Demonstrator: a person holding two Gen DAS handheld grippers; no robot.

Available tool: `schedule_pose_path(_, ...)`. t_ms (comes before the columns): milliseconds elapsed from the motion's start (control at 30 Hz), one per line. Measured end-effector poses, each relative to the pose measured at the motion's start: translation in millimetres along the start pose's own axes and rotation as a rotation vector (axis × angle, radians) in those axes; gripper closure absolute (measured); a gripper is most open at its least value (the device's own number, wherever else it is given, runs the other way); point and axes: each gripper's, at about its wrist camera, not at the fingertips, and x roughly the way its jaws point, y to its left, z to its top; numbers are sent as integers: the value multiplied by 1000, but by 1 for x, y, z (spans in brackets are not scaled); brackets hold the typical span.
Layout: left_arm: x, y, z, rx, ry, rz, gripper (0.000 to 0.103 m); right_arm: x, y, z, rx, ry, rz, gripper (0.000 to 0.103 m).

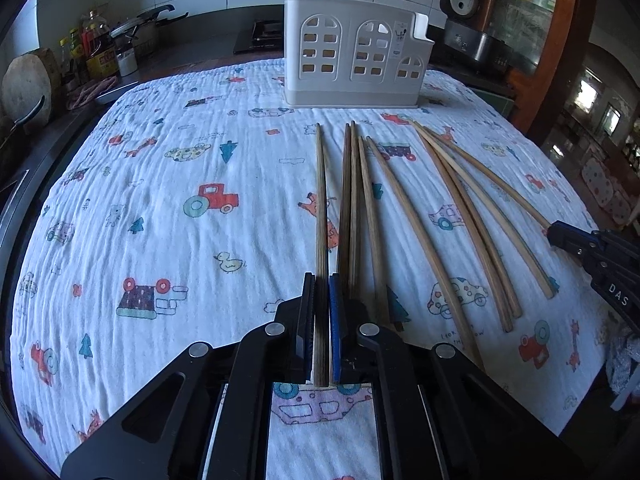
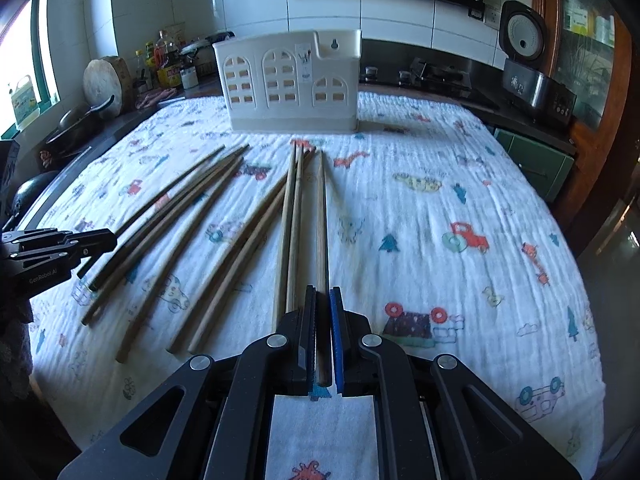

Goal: Organize utensils
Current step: 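Close the left gripper on its chopstick while the right gripper closes on its own, then lift the left tool's chopstick toward the white caddy while the right tool carries its chopstick there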

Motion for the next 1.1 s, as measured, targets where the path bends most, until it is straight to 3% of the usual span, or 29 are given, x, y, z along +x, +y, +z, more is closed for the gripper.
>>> schedule_pose_path(500, -48, 4, 35, 19, -130, -12, 97, -42, -2, 62, -51, -151, 27, 96)
schedule_pose_path(1100, -67, 9, 102, 76, -181, -32, 98, -44, -9, 152, -74, -159, 124, 96)
